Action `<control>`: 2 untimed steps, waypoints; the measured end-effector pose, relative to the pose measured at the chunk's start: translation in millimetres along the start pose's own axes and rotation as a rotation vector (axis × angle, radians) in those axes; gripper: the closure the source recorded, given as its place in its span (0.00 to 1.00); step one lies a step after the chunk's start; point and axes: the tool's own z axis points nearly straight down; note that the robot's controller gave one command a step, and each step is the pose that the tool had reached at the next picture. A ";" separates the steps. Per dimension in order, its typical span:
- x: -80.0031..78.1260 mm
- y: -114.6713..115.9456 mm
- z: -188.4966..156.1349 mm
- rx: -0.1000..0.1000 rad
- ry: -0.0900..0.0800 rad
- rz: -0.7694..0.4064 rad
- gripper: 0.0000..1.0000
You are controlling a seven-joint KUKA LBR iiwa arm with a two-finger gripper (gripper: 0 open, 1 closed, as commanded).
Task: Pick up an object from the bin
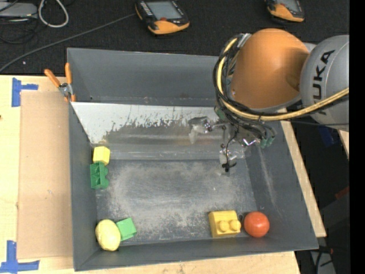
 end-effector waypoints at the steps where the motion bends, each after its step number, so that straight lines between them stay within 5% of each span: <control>1: 33.6 31.4 63.1 0.000 0.000 -0.032 0.00; 2: 36.1 19.8 108.3 0.002 -0.008 0.106 0.00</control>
Offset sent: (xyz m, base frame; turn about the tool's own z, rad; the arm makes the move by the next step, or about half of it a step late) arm -0.0357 -0.0049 -0.1204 0.1344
